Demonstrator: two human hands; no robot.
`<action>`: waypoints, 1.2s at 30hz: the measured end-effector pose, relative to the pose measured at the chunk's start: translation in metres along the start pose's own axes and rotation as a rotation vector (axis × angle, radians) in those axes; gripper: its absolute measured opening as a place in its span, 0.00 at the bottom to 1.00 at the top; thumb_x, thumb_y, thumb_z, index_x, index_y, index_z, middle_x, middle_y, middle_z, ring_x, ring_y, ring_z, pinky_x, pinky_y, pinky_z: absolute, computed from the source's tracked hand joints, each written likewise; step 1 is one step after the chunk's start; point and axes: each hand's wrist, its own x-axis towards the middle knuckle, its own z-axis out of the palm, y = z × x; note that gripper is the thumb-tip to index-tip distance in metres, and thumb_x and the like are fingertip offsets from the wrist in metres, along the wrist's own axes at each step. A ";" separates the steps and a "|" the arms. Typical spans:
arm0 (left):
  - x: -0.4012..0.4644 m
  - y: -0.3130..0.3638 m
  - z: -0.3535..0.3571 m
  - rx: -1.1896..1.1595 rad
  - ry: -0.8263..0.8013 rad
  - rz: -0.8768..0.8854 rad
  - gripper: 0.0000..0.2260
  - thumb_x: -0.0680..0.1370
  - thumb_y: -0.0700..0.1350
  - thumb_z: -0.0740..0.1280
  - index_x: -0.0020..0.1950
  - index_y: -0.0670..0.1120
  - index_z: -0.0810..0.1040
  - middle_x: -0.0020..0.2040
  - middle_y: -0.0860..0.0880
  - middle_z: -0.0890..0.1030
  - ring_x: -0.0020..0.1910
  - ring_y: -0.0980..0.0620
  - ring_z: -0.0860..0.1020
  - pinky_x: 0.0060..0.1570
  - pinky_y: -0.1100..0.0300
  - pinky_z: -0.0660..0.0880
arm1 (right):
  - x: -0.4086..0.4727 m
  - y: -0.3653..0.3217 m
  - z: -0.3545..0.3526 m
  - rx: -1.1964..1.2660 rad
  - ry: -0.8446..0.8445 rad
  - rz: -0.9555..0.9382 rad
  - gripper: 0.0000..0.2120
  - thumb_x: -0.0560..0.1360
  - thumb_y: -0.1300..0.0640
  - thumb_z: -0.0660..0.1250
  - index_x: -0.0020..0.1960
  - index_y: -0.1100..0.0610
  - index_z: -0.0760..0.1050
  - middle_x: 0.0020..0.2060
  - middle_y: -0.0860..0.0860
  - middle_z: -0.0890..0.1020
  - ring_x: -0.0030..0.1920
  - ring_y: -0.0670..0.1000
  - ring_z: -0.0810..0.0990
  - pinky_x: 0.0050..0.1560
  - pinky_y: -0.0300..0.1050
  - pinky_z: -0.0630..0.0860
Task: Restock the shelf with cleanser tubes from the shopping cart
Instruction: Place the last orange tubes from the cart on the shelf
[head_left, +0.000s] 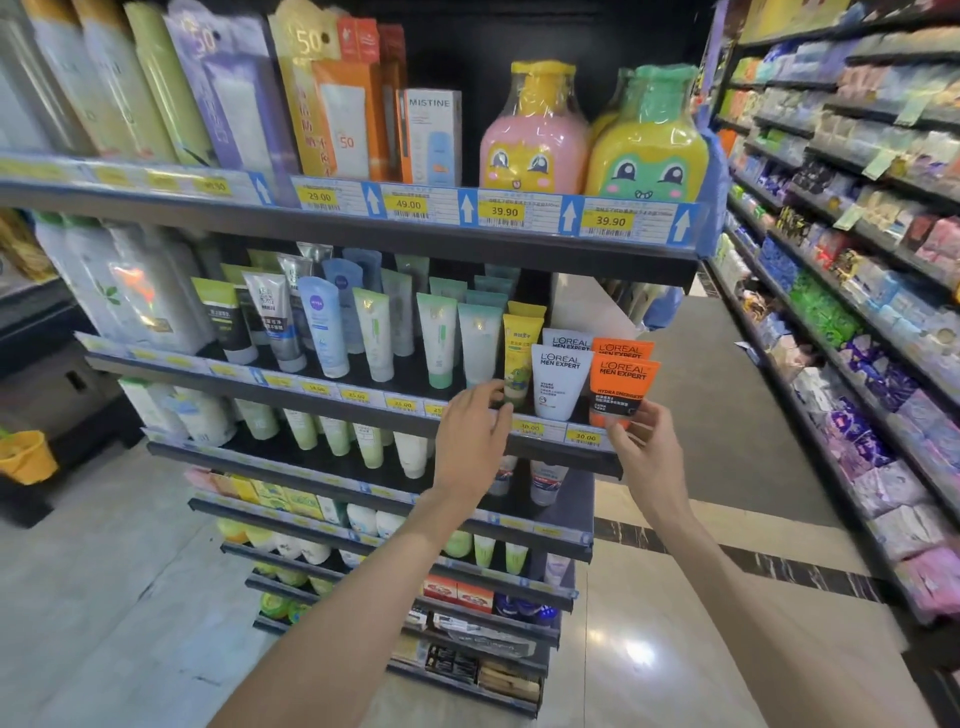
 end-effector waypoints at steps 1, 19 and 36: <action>-0.001 -0.007 -0.005 0.006 0.019 -0.009 0.14 0.84 0.47 0.66 0.69 0.47 0.77 0.59 0.51 0.82 0.60 0.51 0.79 0.62 0.49 0.77 | -0.001 -0.001 0.001 0.008 0.003 0.006 0.16 0.81 0.51 0.69 0.64 0.46 0.68 0.54 0.35 0.78 0.54 0.36 0.79 0.51 0.36 0.77; 0.079 -0.082 -0.069 0.067 0.022 -0.108 0.24 0.81 0.54 0.70 0.74 0.47 0.70 0.66 0.49 0.81 0.63 0.47 0.81 0.57 0.46 0.80 | -0.037 -0.069 0.089 -0.070 0.526 -0.306 0.16 0.82 0.54 0.69 0.66 0.54 0.69 0.61 0.50 0.72 0.62 0.50 0.75 0.63 0.52 0.75; 0.098 -0.090 -0.053 0.164 -0.146 -0.124 0.17 0.80 0.55 0.71 0.60 0.45 0.75 0.49 0.44 0.85 0.49 0.40 0.84 0.43 0.50 0.75 | -0.017 -0.061 0.187 -0.573 0.099 -0.304 0.17 0.81 0.53 0.69 0.68 0.55 0.72 0.61 0.49 0.77 0.63 0.49 0.77 0.58 0.51 0.78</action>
